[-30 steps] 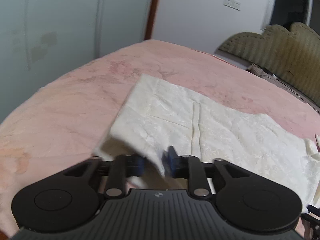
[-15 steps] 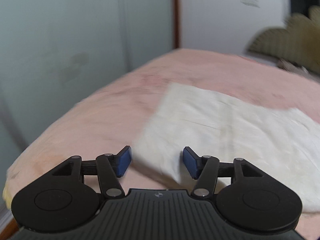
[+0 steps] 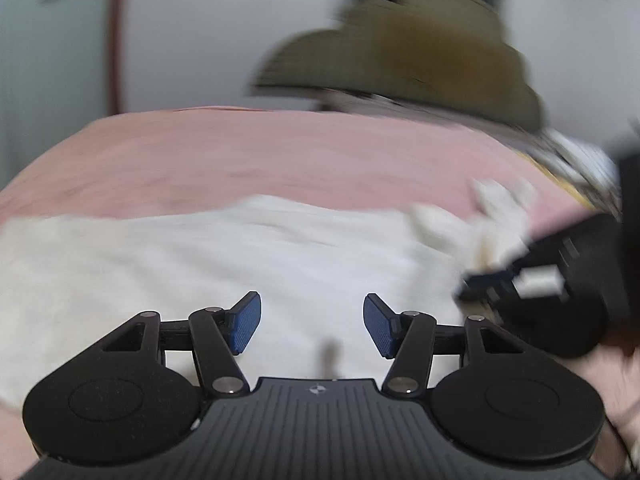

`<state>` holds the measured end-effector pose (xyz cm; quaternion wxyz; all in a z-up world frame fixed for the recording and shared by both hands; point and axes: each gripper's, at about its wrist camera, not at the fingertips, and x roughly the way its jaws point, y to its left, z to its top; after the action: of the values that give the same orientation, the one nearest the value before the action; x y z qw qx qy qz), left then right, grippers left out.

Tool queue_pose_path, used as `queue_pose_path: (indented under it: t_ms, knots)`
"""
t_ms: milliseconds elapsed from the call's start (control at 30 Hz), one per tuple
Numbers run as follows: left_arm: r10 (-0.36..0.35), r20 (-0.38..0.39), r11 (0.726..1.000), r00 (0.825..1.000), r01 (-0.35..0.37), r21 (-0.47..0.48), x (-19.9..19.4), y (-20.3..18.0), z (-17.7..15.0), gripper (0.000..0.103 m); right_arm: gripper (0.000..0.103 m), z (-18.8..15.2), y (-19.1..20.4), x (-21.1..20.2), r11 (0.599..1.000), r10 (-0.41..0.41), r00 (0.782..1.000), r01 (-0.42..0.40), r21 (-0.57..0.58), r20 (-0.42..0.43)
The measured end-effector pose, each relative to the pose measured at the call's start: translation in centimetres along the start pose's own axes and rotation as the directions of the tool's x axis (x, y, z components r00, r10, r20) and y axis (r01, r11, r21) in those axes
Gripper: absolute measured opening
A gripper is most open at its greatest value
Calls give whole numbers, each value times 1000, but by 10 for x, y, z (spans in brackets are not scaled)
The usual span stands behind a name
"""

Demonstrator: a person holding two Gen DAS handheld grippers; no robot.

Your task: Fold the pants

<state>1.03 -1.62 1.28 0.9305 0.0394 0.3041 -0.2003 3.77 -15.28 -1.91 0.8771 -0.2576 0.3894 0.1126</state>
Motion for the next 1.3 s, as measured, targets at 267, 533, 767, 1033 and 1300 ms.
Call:
queue_pose_path:
  t_ms: [267, 533, 767, 1033, 1300]
  knots:
    - [-208, -10, 940, 978, 203, 276, 12, -71, -32, 67, 10, -32, -42, -35, 996, 84, 995, -83, 16, -59]
    - [-199, -17, 894, 980, 189, 407, 45, -125, -33, 67, 46, -12, -50, 2, 998, 15, 997, -11, 57, -74]
    - [-187, -32, 878, 982, 182, 443, 60, -130, -37, 56, 52, -32, -57, -42, 979, -199, 979, 201, -31, 47]
    - [-175, -18, 866, 984, 162, 474, 67, -136, -37, 20, 78, -76, -103, -40, 782, -103, 980, -28, 622, 173]
    - [-188, -1, 862, 982, 165, 479, 63, -139, -38, 5, 41, -80, -82, -9, 717, -152, 983, 38, 696, 103]
